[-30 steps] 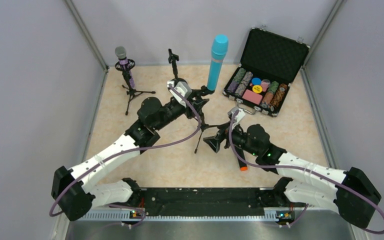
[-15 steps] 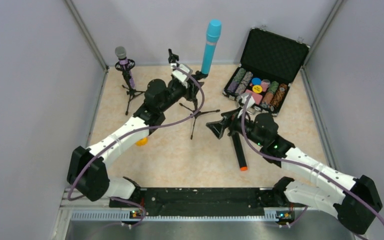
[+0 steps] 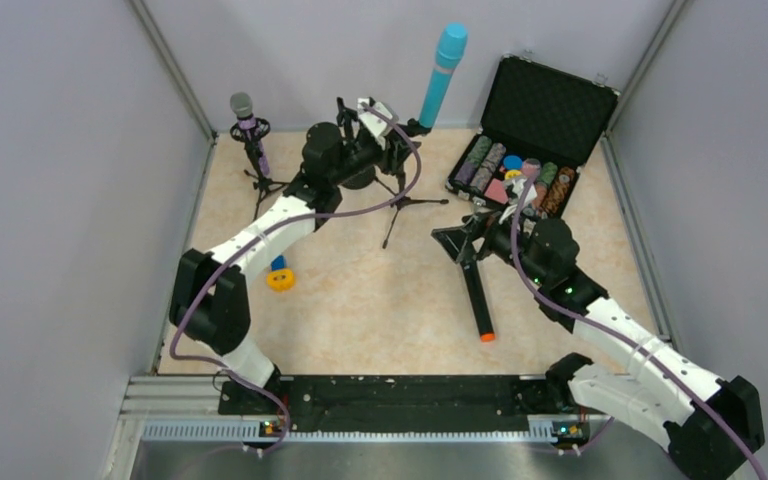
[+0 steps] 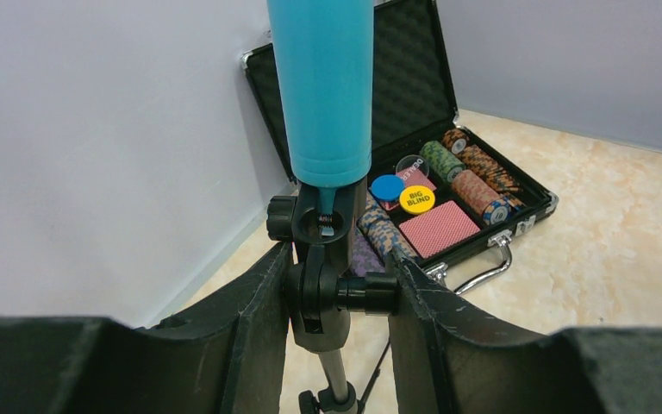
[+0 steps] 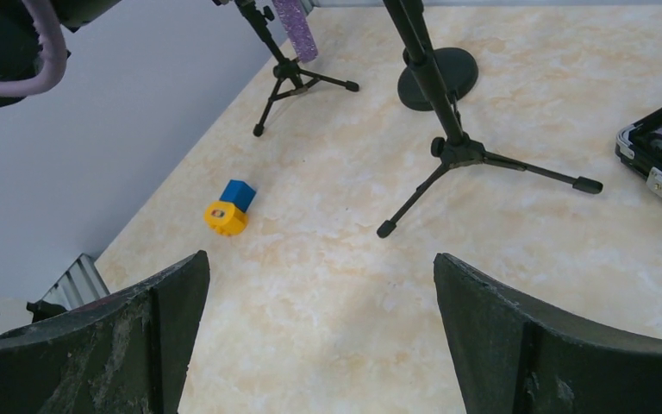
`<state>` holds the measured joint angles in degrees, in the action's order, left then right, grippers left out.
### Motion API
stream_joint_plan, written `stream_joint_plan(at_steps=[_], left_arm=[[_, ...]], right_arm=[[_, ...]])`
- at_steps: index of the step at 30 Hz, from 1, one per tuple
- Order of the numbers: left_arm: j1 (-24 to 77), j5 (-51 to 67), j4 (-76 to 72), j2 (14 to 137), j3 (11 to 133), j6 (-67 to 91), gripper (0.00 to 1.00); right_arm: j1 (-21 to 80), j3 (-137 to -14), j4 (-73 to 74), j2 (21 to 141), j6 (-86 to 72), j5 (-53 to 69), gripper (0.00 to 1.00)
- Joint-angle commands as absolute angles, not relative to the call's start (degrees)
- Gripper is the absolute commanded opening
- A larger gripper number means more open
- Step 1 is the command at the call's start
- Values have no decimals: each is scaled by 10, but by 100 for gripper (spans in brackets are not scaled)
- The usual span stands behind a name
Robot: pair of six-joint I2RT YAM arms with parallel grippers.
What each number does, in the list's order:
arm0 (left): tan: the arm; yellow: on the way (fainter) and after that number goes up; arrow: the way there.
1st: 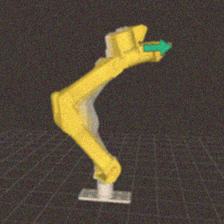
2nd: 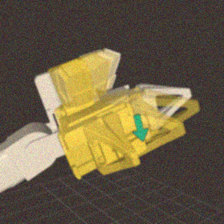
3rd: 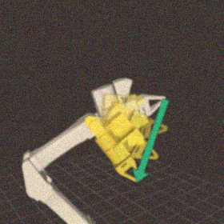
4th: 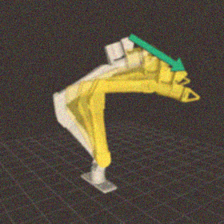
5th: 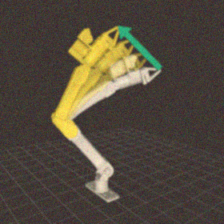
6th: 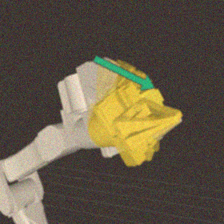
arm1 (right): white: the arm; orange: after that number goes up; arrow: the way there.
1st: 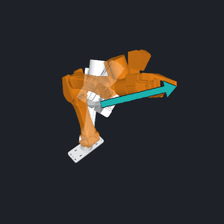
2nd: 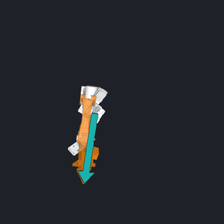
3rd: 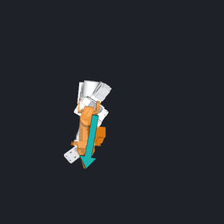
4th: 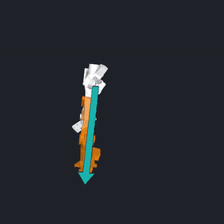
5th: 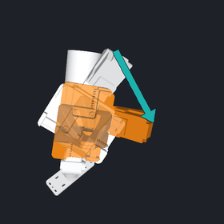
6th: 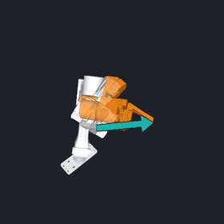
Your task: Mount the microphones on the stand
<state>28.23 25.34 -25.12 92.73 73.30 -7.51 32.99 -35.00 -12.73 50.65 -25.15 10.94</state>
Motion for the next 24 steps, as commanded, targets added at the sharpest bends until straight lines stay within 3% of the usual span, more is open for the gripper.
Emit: stream_joint_plan(at_steps=[1, 15, 24], left_arm=[[252, 393, -326, 949, 814, -77, 0], [240, 501, -209, 1064, 979, -93, 0], [237, 514, -180, 1108, 1022, -106, 0]], right_arm=[[311, -359, -128, 497, -259, 125, 98], [290, -366, -109, 487, -255, 127, 98], [286, -364, -98, 479, -255, 121, 98]])
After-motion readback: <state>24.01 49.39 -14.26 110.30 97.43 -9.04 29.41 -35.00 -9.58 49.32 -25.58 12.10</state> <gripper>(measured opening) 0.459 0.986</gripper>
